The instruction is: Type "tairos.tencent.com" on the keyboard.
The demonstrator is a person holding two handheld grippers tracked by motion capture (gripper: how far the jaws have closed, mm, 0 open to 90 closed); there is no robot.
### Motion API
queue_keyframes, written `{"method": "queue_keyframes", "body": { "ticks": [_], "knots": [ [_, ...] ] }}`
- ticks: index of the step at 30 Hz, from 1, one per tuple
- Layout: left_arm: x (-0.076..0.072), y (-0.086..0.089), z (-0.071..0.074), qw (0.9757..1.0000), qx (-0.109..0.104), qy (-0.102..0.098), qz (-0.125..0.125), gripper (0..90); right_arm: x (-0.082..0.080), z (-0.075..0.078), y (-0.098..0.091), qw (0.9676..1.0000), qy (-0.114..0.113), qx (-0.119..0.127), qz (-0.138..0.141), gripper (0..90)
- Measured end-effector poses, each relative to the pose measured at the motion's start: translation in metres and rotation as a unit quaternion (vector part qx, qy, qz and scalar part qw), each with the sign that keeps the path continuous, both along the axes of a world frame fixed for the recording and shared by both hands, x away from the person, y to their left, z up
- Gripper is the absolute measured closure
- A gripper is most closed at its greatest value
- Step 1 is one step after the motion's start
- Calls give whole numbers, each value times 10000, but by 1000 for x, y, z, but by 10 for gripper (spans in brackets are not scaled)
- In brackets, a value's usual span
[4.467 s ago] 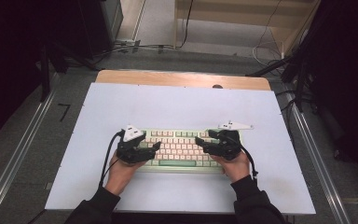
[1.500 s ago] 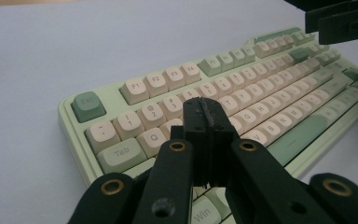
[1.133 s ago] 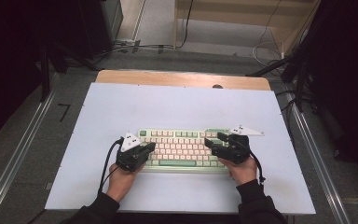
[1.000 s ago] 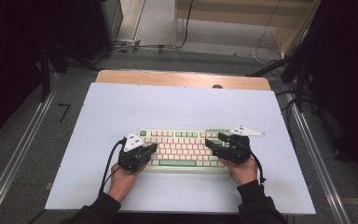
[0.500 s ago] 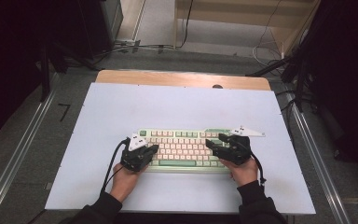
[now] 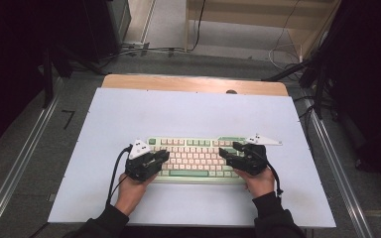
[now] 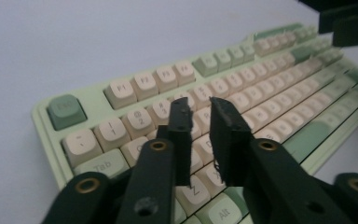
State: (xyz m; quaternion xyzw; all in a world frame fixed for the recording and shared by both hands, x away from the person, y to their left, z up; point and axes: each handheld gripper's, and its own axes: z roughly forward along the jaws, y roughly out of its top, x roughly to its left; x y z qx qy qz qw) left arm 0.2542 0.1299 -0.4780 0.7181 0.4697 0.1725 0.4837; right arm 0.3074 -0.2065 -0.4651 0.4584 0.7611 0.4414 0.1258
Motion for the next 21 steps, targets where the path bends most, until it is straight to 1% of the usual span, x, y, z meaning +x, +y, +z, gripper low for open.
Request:
{"method": "queue_keyframes", "body": {
  "ticks": [2, 3, 4, 6, 7, 9, 12, 15, 16, 18, 21],
  "knots": [
    [-3, 6, 1, 9999, 35, -83, 95, 593, 0, 0, -1, 10000, -5, 3, -3, 335],
    [-3, 9, 1, 9998, 77, -105, 168, 539, 0, 0, -1, 10000, -5, 15, -6, 335],
    [-4, 13, 0, 9996, 104, -114, 239, 487, 0, 1, -1, 10000, -10, 16, -8, 335],
    [-3, 20, -2, 9990, 201, -65, 393, 393, 0, 1, -1, 10000, -9, 17, 0, 335],
    [-2, 24, -3, 9987, 215, -48, 468, 376, 0, 1, -1, 10000, -15, 13, 8, 335],
    [-2, 32, -3, 9981, 133, -29, 596, 368, -1, 1, -1, 10000, -5, 12, 4, 336],
    [-1, 41, -4, 9972, 67, -5, 746, 355, -1, 2, -1, 10000, -8, 20, 4, 343],
    [-2, 47, -7, 9966, 96, 42, 820, 353, -2, 2, -3, 10000, -24, 32, -6, 350],
    [-2, 49, -7, 9966, 113, 53, 809, 343, -2, 3, -3, 10000, -17, 39, -9, 353],
    [-4, 53, -7, 9965, 161, 21, 818, 331, -4, 3, -4, 10000, -42, 52, 1, 354],
    [-8, 58, -7, 9959, 146, 2, 893, 331, -7, 5, -6, 10000, -74, 44, 18, 357]
  ]
}}
